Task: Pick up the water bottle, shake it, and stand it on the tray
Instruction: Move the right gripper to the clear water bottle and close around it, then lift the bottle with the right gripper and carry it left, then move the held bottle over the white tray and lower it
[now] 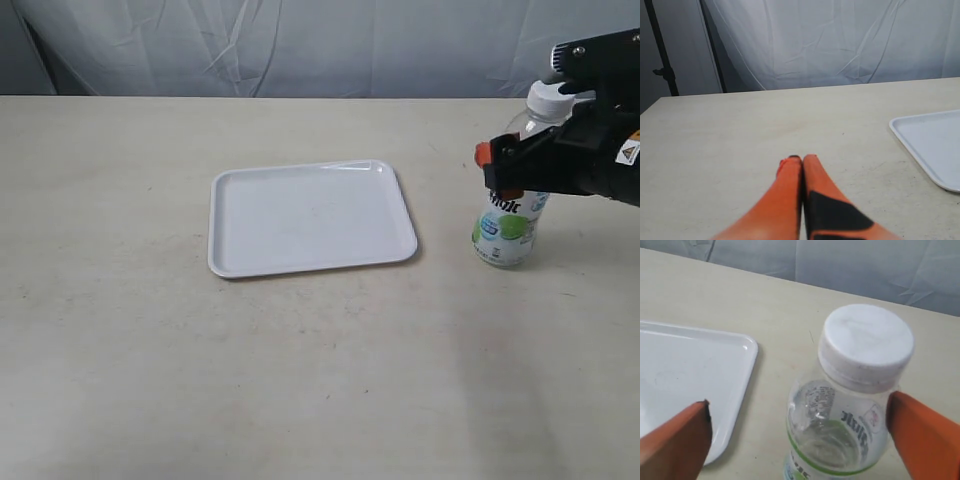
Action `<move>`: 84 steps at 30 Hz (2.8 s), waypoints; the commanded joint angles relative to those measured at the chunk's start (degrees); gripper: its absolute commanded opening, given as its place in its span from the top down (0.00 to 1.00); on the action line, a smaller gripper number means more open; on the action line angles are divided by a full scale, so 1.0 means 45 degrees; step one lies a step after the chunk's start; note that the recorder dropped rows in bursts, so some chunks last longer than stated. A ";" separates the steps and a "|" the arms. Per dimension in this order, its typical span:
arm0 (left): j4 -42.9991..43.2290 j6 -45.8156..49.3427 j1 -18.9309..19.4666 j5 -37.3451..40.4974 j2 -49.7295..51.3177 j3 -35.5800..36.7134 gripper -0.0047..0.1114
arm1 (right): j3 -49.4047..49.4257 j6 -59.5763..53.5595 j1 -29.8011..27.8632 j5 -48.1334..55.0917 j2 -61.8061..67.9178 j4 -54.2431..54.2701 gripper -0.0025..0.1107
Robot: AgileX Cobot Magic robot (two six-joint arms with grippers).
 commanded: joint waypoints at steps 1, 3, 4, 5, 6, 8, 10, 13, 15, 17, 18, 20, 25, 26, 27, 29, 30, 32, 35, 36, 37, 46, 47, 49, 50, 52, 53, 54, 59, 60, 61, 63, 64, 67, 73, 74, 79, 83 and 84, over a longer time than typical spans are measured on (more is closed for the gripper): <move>0.0000 -0.0051 -0.0077 -0.0117 -0.0051 0.0046 0.96 | 0.0047 -0.0074 -0.0847 0.0157 0.0103 0.0773 0.18; 0.0000 -0.0051 -0.0077 -0.0117 -0.0051 0.0046 0.96 | 0.0047 -0.0074 -0.0978 0.0009 0.0129 0.0894 0.18; 0.0000 -0.0051 -0.0077 -0.0117 -0.0051 0.0046 0.96 | 0.0047 -0.0074 -0.0978 -0.0165 0.0130 0.0894 0.18; 0.0000 -0.0051 -0.0077 -0.0117 -0.0051 0.0046 0.96 | 0.0047 -0.0105 -0.0978 -0.0358 0.0184 0.0894 0.18; 0.0000 -0.0051 -0.0077 -0.0117 -0.0051 0.0046 0.96 | 0.0047 -0.0105 -0.0978 -0.0542 0.0214 0.0894 0.18; 0.0000 -0.0051 -0.0077 -0.0117 -0.0051 0.0046 0.96 | 0.0047 -0.0105 -0.0978 -0.1003 0.0383 0.0894 0.18; 0.0000 -0.0051 -0.0077 -0.0117 -0.0051 0.0046 0.96 | 0.0047 -0.0105 -0.0978 -0.1353 0.0638 0.0894 0.18; 0.0000 -0.0051 -0.0077 -0.0117 -0.0051 0.0046 0.96 | 0.0047 -0.0105 -0.0978 -0.1748 0.1145 0.0894 0.18; 0.0000 -0.0051 -0.0077 -0.0117 -0.0051 0.0046 0.96 | 0.0047 -0.0105 -0.0978 -0.2102 0.1553 0.0894 0.18; 0.0000 -0.0051 -0.0077 -0.0117 -0.0051 0.0046 0.96 | 0.0047 -0.0105 -0.0978 -0.2493 0.2000 0.0894 0.18; 0.0000 -0.0051 -0.0077 -0.0117 -0.0051 0.0046 0.96 | 0.0047 -0.0105 -0.0978 -0.2616 0.2150 0.0894 0.18; 0.0000 -0.0051 -0.0077 -0.0117 -0.0051 0.0046 0.96 | 0.0047 -0.0161 -0.0978 -0.2643 0.2489 0.0894 0.18; 0.0000 -0.0051 -0.0077 -0.0117 -0.0051 0.0046 0.96 | 0.0047 -0.0161 -0.0978 -0.2676 0.3167 0.1074 0.18; 0.0000 -0.0051 -0.0077 -0.0117 -0.0051 0.0046 0.96 | 0.0047 -0.0161 -0.0978 -0.2703 0.3278 0.1214 0.18; 0.0000 -0.0051 -0.0077 -0.0117 -0.0051 0.0046 0.96 | 0.0047 -0.0161 -0.0978 -0.2974 0.3451 0.1515 0.21; 0.0000 -0.0051 -0.0077 -0.0117 -0.0051 0.0046 0.96 | 0.0047 -0.0161 -0.0978 -0.3461 0.3663 0.1722 0.42; 0.0000 -0.0051 -0.0077 -0.0117 -0.0051 0.0046 0.96 | 0.0047 -0.0161 -0.0978 -0.3516 0.3715 0.1722 0.49; 0.0000 -0.0051 -0.0077 -0.0117 -0.0051 0.0046 0.96 | 0.0047 -0.0161 -0.0978 -0.3442 0.3740 0.1668 0.80; 0.0000 -0.0051 -0.0077 -0.0117 -0.0051 0.0046 0.96 | 0.0047 -0.0075 -0.0953 -0.2961 0.3566 0.1668 0.97; 0.0000 -0.0051 -0.0077 -0.0117 -0.0051 0.0046 0.96 | 0.0047 -0.0075 -0.0847 -0.2879 0.3174 0.1612 0.97; 0.0000 -0.0051 -0.0077 -0.0117 -0.0051 0.0046 0.96 | 0.0047 -0.0075 -0.0751 -0.2879 0.2776 0.1517 0.97; 0.0000 -0.0051 -0.0077 -0.0117 -0.0051 0.0046 0.96 | -0.1841 -0.0102 0.1516 -0.3024 -0.1608 0.1093 0.97; 0.0000 -0.0051 -0.0077 -0.0117 -0.0051 0.0046 0.96 | -0.2147 -0.0024 0.1726 -0.3163 -0.1671 0.1093 0.97; 0.0000 -0.0051 -0.0077 -0.0117 -0.0051 0.0046 0.96 | -0.2500 0.0559 0.2140 -0.3253 -0.1371 0.1029 0.97; 0.0000 -0.0051 -0.0077 -0.0117 -0.0051 0.0046 0.96 | -0.2611 0.0979 0.2370 -0.3253 -0.1035 0.0805 0.97; 0.0000 -0.0051 -0.0077 -0.0117 -0.0051 0.0046 0.96 | -0.2747 0.1750 0.2875 -0.3287 -0.0159 0.0156 0.97; 0.0000 -0.0051 -0.0077 -0.0117 -0.0051 0.0046 0.96 | -0.2747 0.2238 0.3204 -0.3321 0.0425 -0.0351 0.97; 0.0000 -0.0051 -0.0077 -0.0117 -0.0051 0.0046 0.96 | -0.2747 0.2580 0.3534 -0.3142 0.1070 -0.0937 0.97; 0.0000 -0.0051 -0.0077 -0.0117 -0.0051 0.0046 0.96 | -0.2747 0.2671 0.4589 -0.1835 0.2983 -0.2107 0.97; 0.0000 -0.0051 -0.0077 -0.0117 -0.0051 0.0046 0.96 | -0.2747 0.2469 0.4674 -0.1967 0.2891 -0.2128 0.97; 0.0000 -0.0051 -0.0077 -0.0117 -0.0051 0.0046 0.96 | -0.2799 0.2395 0.4698 -0.2249 0.2582 -0.2105 0.97; 0.0000 -0.0051 -0.0077 -0.0117 -0.0051 0.0046 0.96 | -0.3036 0.2395 0.4763 -0.2879 0.1785 -0.2105 0.97; 0.0000 -0.0051 -0.0077 -0.0117 -0.0051 0.0046 0.96 | -0.3223 0.2395 0.4763 -0.3129 0.1258 -0.2076 0.97; 0.0000 -0.0051 -0.0077 -0.0117 -0.0051 0.0046 0.96 | -0.3788 0.2454 0.4763 -0.2960 0.0098 -0.2054 0.97; 0.0000 -0.0051 -0.0077 -0.0117 -0.0051 0.0046 0.96 | -0.3474 0.2798 0.4846 -0.0823 0.1049 -0.2029 0.97; 0.0000 -0.0051 -0.0077 -0.0117 -0.0051 0.0046 0.96 | -0.3344 0.2798 0.4902 -0.0688 0.1419 -0.2063 0.97; 0.0000 -0.0051 -0.0077 -0.0117 -0.0051 0.0046 0.96 | -0.3250 0.2706 0.5261 -0.0765 0.2319 -0.2124 0.97; 0.0000 -0.0051 -0.0077 -0.0117 -0.0051 0.0046 0.96 | -0.3250 0.2761 0.5633 -0.1866 0.1683 -0.2020 0.97; 0.0000 -0.0051 -0.0077 -0.0117 -0.0051 0.0046 0.96 | -0.3250 0.2704 0.5712 -0.1551 0.1539 -0.2020 0.97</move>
